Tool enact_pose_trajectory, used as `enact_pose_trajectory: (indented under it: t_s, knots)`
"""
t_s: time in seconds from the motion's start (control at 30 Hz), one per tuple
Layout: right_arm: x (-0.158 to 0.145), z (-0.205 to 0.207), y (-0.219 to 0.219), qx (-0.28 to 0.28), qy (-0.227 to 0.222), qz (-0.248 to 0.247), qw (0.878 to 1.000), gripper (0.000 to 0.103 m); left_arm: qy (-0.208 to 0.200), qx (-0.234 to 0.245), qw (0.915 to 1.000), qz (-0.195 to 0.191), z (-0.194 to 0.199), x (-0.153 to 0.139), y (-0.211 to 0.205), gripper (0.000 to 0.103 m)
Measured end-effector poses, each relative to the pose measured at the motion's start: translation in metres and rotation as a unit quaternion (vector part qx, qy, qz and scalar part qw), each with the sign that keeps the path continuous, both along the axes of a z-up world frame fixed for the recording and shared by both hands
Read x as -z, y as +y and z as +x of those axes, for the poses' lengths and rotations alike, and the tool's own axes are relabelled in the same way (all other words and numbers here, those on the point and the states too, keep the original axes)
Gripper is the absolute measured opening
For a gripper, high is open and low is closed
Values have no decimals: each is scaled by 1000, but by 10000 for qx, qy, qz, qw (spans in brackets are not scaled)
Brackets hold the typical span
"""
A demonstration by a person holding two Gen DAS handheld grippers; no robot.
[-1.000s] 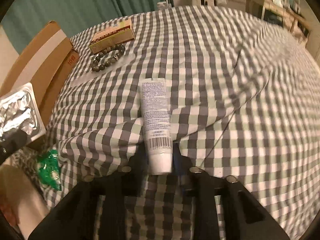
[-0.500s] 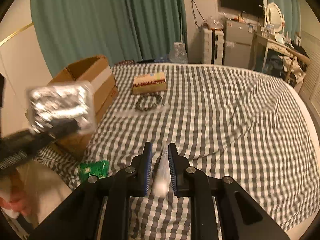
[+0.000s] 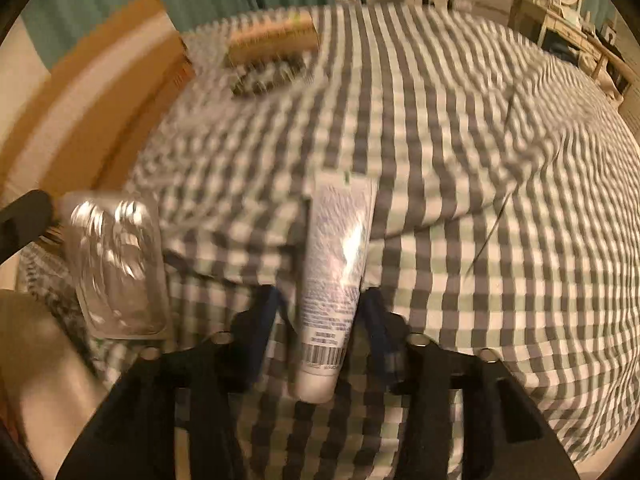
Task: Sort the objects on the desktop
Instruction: 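Hold the blister pack in the left gripper while the right grasps the white toothpaste tube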
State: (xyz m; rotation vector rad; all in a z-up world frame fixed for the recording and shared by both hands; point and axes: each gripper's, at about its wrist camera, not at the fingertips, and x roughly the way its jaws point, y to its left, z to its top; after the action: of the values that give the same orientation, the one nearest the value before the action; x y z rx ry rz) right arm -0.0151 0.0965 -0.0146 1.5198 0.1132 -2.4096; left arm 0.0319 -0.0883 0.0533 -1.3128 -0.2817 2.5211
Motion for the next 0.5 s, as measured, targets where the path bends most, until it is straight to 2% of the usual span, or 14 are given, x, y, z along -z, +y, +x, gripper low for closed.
enact_pose_trajectory:
  t_s: [0.03, 0.07, 0.1, 0.13, 0.2, 0.27, 0.4, 0.5]
  knots:
    - [-4, 0, 2, 8, 77, -53, 10000, 26, -119, 29, 9999, -27, -2, 4, 3, 29]
    - [-8, 1, 4, 26, 147, -107, 9998, 26, -274, 69, 9996, -73, -5, 10, 5, 39]
    - [-10, 1, 5, 27, 178, -137, 9997, 26, -419, 87, 9990, -126, -8, 15, 8, 59]
    - [-13, 1, 8, 19, 188, -200, 9996, 26, -555, 96, 9983, -159, -10, 21, 11, 67]
    - [-16, 2, 11, 65, 182, -288, 9994, 26, -1036, 124, 9944, -181, -18, 38, 13, 67]
    - [-15, 1, 12, 96, 111, -317, 9994, 26, -1328, 231, 9907, -192, -21, 50, 17, 67]
    - [-14, -1, 10, 95, 103, -322, 9994, 26, -1504, 296, 9871, -470, -27, 59, 32, 75]
    - [-16, 3, 18, 196, 87, -305, 9993, 26, -1542, 300, 9854, -662, -32, 64, 42, 74]
